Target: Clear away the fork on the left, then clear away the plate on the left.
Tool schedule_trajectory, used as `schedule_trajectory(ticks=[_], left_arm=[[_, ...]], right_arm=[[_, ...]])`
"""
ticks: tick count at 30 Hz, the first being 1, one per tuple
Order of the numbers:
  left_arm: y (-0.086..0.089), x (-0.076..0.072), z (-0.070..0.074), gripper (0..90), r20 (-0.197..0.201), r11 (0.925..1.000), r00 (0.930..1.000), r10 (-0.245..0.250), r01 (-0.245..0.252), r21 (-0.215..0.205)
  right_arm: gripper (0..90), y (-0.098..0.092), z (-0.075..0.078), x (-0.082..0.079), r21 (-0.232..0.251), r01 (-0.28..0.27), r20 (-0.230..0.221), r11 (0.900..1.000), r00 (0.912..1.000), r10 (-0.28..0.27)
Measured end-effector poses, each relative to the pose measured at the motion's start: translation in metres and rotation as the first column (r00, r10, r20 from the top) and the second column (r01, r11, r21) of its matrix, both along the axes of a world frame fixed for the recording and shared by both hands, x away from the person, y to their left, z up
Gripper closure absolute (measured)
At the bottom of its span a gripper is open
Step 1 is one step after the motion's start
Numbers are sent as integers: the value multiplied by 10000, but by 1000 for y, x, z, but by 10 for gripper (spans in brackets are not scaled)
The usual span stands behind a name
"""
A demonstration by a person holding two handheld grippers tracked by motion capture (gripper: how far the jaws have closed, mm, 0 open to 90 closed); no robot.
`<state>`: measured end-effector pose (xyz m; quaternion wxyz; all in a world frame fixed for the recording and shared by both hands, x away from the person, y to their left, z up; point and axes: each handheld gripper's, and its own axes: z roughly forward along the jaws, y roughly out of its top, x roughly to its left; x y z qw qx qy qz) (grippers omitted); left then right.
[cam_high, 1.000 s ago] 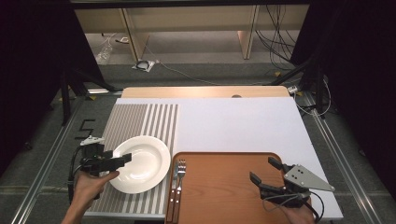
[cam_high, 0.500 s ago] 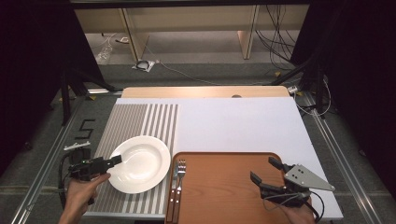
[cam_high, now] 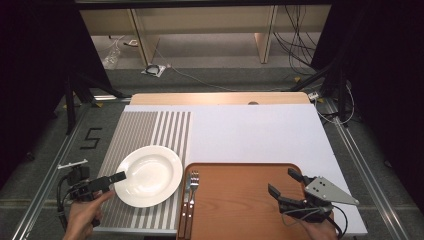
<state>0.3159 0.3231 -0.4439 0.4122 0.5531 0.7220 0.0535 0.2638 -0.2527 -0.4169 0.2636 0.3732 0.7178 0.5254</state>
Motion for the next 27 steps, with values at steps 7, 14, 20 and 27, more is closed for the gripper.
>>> schedule_trajectory(ticks=[7, 14, 20, 27], left_arm=[[-1, -6, -3, 168, -259, 9986, 9995, 158, -170, -495], [4, -6, -10, 163, -668, 9865, 9958, 619, -712, -1473], [2, -9, -15, 166, -929, 9676, 9886, 1182, -1357, -2130], [3, -15, -25, 166, -1522, 9269, 9720, 1789, -2183, -3052]], right_arm=[[217, 1, -1, 1, 14, -48, 9, 10000, 10000, 48], [217, 1, -1, 1, -8, -59, 9, 10000, 10000, 59], [217, 2, -1, 1, -41, -92, 24, 9999, 10000, 92], [218, 3, 0, 0, -68, -58, 10, 10000, 10000, 58]])
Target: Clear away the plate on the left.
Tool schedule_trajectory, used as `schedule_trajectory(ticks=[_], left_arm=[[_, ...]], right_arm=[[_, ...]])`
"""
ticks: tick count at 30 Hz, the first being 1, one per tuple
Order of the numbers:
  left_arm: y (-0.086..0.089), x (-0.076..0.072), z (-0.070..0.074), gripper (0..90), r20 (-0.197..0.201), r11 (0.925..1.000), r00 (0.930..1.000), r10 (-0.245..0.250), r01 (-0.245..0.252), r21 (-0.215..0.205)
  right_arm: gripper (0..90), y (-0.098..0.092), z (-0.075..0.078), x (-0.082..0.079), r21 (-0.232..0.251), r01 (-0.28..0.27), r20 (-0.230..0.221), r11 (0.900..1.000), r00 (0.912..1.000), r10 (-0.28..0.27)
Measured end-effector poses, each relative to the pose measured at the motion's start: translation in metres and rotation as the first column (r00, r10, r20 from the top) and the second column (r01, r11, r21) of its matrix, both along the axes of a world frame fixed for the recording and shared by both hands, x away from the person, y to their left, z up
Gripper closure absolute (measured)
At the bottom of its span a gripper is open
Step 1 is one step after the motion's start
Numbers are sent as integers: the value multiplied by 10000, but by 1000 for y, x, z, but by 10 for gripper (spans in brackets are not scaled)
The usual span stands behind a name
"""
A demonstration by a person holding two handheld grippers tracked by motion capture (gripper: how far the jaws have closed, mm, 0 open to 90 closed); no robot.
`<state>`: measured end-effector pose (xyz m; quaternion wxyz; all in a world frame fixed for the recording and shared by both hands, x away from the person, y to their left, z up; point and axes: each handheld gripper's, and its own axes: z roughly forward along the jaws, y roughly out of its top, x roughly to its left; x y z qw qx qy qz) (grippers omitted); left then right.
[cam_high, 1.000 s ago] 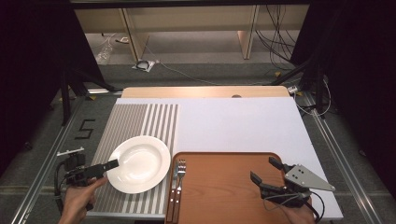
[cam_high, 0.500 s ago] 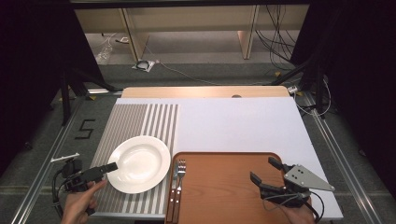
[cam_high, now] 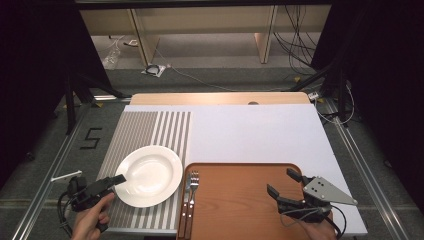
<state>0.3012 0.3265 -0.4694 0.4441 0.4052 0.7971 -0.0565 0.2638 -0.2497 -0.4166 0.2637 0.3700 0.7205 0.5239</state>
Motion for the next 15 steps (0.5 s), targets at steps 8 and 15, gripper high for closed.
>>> schedule_trajectory(ticks=[8, 15], left_arm=[[-6, -3, -6, 166, -332, 9978, 9989, 327, -346, -558], [-17, -8, -9, 183, -433, 9940, 9980, 463, -503, -975]], right_arm=[[218, 1, 0, 0, 12, 14, -19, 10000, 10000, -14], [218, 3, 0, -1, -8, -15, -9, 10000, 10000, 15]])
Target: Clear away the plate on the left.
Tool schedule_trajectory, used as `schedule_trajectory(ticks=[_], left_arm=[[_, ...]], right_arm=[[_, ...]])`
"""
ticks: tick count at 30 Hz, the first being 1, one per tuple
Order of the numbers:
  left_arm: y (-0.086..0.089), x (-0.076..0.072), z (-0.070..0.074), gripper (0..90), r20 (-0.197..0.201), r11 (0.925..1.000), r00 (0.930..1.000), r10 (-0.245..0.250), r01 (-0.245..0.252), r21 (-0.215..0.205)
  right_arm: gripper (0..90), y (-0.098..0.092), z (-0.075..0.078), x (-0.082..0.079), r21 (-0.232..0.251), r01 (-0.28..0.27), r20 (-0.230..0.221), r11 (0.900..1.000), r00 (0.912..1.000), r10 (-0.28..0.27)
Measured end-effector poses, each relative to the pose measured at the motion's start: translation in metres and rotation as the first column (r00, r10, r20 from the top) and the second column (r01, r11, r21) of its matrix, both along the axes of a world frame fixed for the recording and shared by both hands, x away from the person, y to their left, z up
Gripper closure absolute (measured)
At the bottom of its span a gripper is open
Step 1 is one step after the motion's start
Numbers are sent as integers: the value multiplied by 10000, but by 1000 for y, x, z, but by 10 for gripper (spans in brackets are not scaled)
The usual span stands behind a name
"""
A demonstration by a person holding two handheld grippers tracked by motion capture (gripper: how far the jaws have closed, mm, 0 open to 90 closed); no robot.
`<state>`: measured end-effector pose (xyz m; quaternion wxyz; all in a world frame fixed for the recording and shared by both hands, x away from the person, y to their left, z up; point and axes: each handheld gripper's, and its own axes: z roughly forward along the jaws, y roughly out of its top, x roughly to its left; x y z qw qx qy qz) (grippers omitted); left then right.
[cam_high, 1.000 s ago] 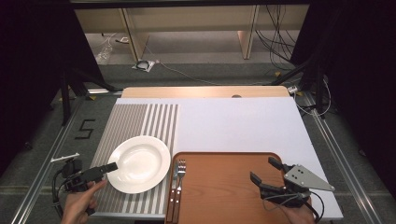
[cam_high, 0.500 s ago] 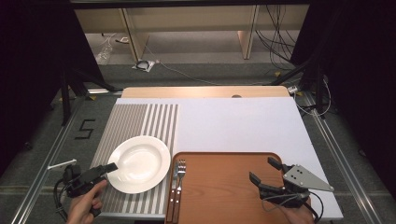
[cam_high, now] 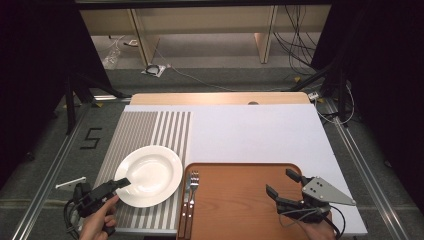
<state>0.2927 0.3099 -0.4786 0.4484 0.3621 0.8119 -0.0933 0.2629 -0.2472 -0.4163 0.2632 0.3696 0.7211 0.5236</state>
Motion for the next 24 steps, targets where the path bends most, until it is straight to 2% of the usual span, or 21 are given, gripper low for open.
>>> schedule_trajectory(ticks=[8, 12, 21, 24], left_arm=[[-16, -4, -6, 236, -181, 9987, 9995, 245, -253, -452], [-21, -4, -9, 265, -248, 9984, 9995, 198, -211, -534], [-27, -4, -13, 333, -347, 9958, 9980, 520, -545, -742], [-29, -4, -14, 378, -352, 9955, 9974, 634, -657, -684]], right_arm=[[219, 0, 0, 0, 44, 14, 17, 10000, 10000, -15], [219, 0, 0, 0, 17, 6, 27, 10000, 10000, -6], [220, 0, 0, 0, 0, -20, 7, 10000, 10000, 20], [222, 0, 0, 0, 43, -25, 57, 10000, 10000, 25]])
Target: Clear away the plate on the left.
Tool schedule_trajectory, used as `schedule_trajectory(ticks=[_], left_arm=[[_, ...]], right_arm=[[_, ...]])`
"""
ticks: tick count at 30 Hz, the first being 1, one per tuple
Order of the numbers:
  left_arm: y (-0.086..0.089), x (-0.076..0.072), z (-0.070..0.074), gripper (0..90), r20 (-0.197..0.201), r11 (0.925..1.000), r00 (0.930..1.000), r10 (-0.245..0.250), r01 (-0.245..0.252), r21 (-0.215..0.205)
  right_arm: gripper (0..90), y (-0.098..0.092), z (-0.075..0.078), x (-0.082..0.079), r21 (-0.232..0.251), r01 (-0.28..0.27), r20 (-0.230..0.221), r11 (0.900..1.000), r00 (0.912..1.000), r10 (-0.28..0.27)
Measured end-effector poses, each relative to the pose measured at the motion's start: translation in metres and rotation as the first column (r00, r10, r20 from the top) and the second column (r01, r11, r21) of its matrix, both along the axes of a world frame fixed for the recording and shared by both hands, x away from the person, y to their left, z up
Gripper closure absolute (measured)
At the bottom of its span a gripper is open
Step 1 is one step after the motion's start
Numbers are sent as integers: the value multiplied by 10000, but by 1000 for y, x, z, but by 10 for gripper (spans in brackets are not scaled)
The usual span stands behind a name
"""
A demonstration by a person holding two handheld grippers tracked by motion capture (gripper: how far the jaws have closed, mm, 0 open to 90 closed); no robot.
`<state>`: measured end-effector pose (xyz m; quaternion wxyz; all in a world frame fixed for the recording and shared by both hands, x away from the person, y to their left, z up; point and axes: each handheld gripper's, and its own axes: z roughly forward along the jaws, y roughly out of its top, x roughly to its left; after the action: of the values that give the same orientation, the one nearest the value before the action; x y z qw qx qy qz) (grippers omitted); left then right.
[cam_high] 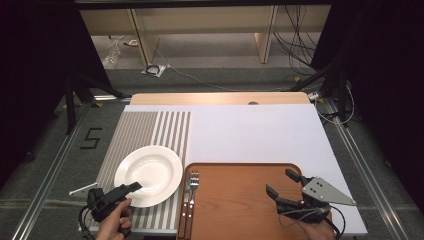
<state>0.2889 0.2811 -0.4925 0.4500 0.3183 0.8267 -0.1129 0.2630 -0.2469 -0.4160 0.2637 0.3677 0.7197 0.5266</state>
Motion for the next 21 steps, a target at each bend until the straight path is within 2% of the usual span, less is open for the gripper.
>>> schedule_trajectory(ticks=[6, 9, 11, 14, 21], left_arm=[[0, 2, -6, 476, -389, 9994, 9989, 248, -257, -228], [-1, 3, -6, 537, -327, 9996, 9990, 290, -290, -1], [-1, 4, -7, 568, -420, 9994, 9985, 347, -347, -10], [-3, 5, -8, 625, -534, 9994, 9981, 292, -281, 206], [-3, 7, -12, 732, -798, 9989, 9959, 433, -416, 228]], right_arm=[[223, 0, 0, 0, -18, -14, 5, 10000, 10000, 14], [223, 0, 0, 0, -57, -36, -36, 10000, 10000, 36], [222, 0, 0, 0, -25, -24, -6, 10000, 10000, 24], [223, 1, 0, 0, -58, -42, -2, 10000, 10000, 42], [223, 1, 0, 0, -60, -61, 28, 10000, 10000, 61]])
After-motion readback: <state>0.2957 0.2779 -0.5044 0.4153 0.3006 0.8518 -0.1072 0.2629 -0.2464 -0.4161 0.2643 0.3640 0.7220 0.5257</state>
